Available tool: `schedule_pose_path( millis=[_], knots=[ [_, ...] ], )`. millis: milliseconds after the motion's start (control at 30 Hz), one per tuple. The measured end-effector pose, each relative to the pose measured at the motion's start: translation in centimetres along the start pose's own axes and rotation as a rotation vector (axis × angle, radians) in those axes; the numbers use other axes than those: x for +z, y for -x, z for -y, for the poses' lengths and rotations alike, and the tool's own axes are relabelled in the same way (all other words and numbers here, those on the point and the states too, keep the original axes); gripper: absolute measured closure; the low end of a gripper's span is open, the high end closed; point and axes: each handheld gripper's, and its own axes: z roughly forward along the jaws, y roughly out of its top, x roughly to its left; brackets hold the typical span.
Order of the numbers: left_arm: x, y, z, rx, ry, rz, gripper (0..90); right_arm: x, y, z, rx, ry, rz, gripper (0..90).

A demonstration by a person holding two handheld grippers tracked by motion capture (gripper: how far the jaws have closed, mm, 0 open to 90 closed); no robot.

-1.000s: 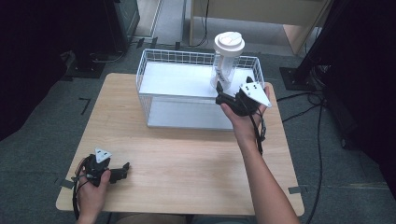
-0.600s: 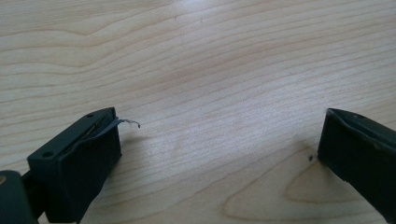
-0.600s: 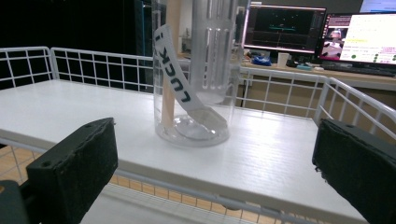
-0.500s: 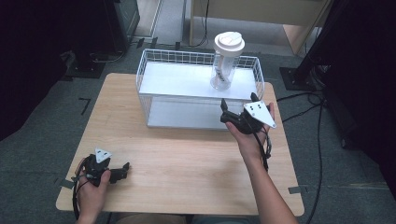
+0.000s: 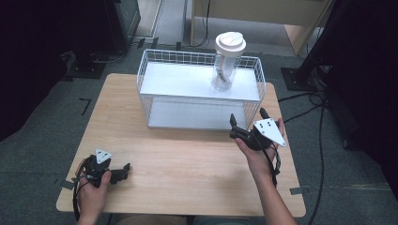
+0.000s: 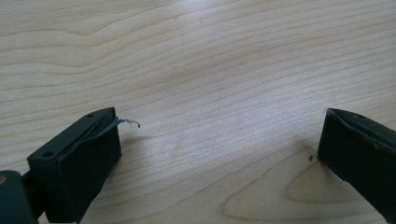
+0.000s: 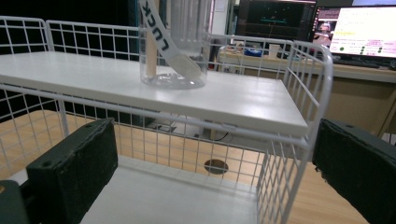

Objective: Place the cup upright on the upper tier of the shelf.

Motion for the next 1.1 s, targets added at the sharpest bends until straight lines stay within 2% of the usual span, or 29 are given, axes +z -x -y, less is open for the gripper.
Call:
schedule_pose_path(
  millis=[467, 1100],
  knots=[
    [0.0, 0.0, 0.0, 0.002, -0.001, 0.000, 0.0, -2.5, 2.3, 3.1, 0.019, -0.043, 0.046, 0.3],
    [0.0, 0.0, 0.0, 0.001, -0.001, 0.000, 0.0, -5.8, 5.0, 7.8, 0.047, -0.145, 0.099, 0.3]
  ],
)
